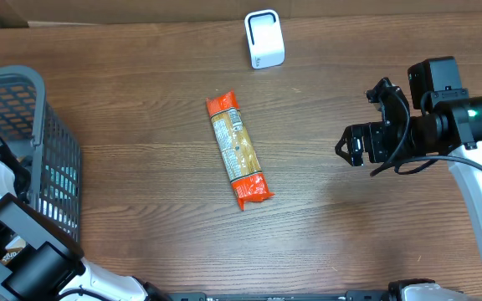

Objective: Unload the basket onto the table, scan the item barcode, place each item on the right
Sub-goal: 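Reach the left gripper into the basket and grasp the white tube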

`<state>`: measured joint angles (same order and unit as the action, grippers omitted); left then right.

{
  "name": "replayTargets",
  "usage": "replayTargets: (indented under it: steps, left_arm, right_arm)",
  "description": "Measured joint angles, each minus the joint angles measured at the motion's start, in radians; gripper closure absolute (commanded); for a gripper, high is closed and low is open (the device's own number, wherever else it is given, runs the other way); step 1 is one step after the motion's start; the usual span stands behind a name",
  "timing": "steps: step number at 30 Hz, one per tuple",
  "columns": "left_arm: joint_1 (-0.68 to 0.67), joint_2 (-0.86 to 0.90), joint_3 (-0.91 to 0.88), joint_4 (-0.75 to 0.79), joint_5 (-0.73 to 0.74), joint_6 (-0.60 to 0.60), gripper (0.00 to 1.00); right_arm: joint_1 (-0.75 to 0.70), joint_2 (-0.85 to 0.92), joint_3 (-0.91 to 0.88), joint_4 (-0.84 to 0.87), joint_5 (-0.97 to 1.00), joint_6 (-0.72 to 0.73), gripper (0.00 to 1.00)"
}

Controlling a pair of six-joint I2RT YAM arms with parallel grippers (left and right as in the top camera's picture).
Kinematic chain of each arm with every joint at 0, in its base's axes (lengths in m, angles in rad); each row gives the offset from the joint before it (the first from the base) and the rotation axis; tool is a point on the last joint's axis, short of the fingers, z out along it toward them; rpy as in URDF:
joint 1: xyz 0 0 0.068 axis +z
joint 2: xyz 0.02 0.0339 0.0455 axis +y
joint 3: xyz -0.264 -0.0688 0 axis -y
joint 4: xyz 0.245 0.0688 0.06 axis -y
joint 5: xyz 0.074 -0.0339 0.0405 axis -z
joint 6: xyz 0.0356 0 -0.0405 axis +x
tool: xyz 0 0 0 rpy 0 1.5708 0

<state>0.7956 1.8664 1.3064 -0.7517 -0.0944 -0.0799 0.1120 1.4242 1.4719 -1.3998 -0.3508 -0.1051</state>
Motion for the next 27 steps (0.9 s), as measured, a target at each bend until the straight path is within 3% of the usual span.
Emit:
replayTargets:
  steps: [8,17,27]
  left_arm:
    - [0.001,0.035,0.108,-0.148,0.035,0.005,0.96]
    - [-0.004,0.051,0.451,-0.388,0.194,0.005,0.96]
    - [-0.005,-0.063,0.56,-0.433,0.285,0.005,0.96]
  right_arm:
    - [0.0,0.0,0.0,0.001,0.0,0.001,0.0]
    - [0.0,0.0,0.0,-0.005,0.0,0.0,0.0]
    - [0.0,0.0,0.0,-0.014,0.0,0.0,0.0]
